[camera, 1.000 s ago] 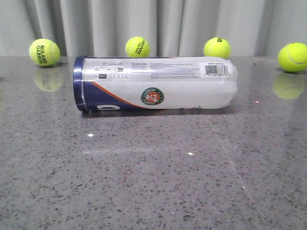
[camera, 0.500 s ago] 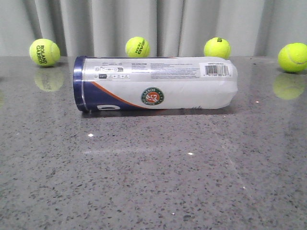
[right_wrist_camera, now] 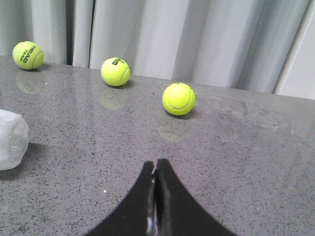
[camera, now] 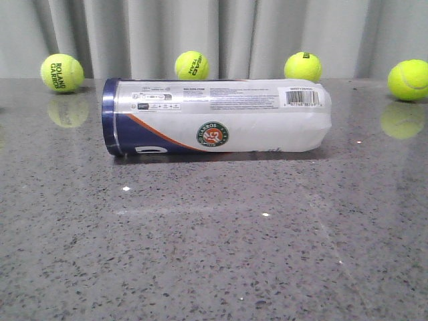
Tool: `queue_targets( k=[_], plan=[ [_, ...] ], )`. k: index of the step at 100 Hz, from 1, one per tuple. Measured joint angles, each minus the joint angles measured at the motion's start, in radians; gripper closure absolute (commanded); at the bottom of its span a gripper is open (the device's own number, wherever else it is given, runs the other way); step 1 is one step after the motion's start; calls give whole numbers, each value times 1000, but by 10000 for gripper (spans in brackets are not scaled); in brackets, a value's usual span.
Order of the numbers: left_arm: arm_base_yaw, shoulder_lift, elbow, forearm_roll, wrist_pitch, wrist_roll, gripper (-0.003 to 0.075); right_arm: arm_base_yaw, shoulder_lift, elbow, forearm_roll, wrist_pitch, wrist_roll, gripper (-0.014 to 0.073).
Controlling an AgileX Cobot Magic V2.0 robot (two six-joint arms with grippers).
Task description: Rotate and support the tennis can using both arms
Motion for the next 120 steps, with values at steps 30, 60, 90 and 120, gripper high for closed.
queue_targets(
  k=[30,60,90,120],
  plan=[
    [0,0,-16,-110,0,0,740,0,0,0,0,-2,0,662],
    [0,165,-310,-124,312,0,740,0,0,0,-1,-2,0,662],
    [0,529,-548,-139,484,0,490,0,0,0,-2,-2,0,662],
    [0,784,-642,-178,457,8,187,0,0,0,-2,-2,0,662]
  ],
)
